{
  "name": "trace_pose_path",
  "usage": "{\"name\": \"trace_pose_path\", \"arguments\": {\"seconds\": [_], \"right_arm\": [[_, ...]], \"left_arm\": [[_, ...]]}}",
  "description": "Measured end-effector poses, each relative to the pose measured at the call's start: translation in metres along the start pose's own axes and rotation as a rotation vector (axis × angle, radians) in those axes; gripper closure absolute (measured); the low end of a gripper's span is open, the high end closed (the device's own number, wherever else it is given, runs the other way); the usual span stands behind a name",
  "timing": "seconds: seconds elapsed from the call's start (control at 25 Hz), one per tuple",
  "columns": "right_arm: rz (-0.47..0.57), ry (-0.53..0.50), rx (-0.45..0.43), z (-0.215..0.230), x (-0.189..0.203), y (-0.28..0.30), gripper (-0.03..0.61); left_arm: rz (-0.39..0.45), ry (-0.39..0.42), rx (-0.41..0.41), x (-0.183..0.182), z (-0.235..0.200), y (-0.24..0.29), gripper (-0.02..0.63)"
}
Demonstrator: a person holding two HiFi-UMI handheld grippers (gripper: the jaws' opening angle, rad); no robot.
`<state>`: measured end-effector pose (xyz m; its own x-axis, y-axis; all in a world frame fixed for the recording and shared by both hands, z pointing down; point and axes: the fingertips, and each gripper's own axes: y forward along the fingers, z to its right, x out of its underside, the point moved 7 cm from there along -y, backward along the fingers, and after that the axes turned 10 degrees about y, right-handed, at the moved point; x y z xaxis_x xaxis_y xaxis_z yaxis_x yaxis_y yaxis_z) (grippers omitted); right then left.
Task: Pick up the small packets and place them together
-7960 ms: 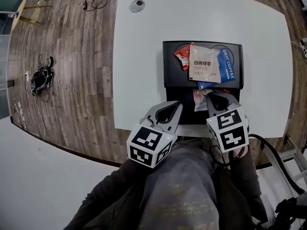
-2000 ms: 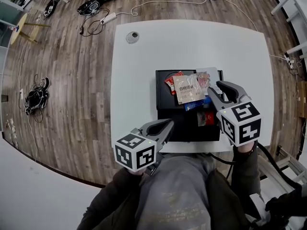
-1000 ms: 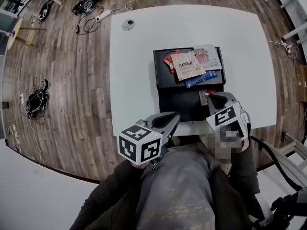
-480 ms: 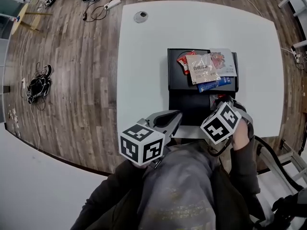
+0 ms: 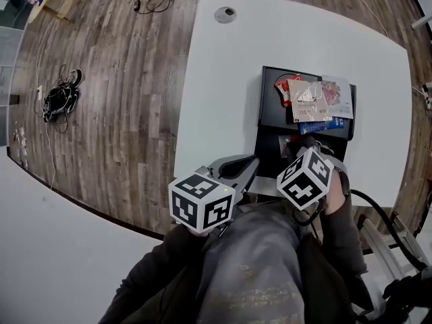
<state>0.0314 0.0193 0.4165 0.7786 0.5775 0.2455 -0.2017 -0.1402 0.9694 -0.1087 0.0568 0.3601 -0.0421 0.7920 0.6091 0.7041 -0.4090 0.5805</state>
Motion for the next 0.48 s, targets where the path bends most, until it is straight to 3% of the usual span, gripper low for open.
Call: {"name": "trace_pose_path", "arguments": {"seconds": [0.16, 0.28, 0.36, 0.48], "right_arm": [[0.148, 0.029, -0.125, -0.018, -0.022, 0.003, 0.575], [0.256, 0.124, -0.199, -0.018, -0.024, -0.005, 0.574], [0.293, 0.209, -0.222, -0.009, -0.018, -0.013, 0.574], [0.289, 0.272, -0.200, 0.008, -0.005, -0.017, 0.521]], "left_arm": [[0.003, -0.019, -0.016, 0.003, -0.004, -0.006, 0.621], [0.003, -0.021, -0.015, 0.003, -0.005, -0.006, 0.621], [0.002, -0.014, -0.007, 0.003, -0.004, -0.003, 0.621], [-0.005, -0.001, 0.010, 0.001, -0.001, 0.006, 0.621]]}}
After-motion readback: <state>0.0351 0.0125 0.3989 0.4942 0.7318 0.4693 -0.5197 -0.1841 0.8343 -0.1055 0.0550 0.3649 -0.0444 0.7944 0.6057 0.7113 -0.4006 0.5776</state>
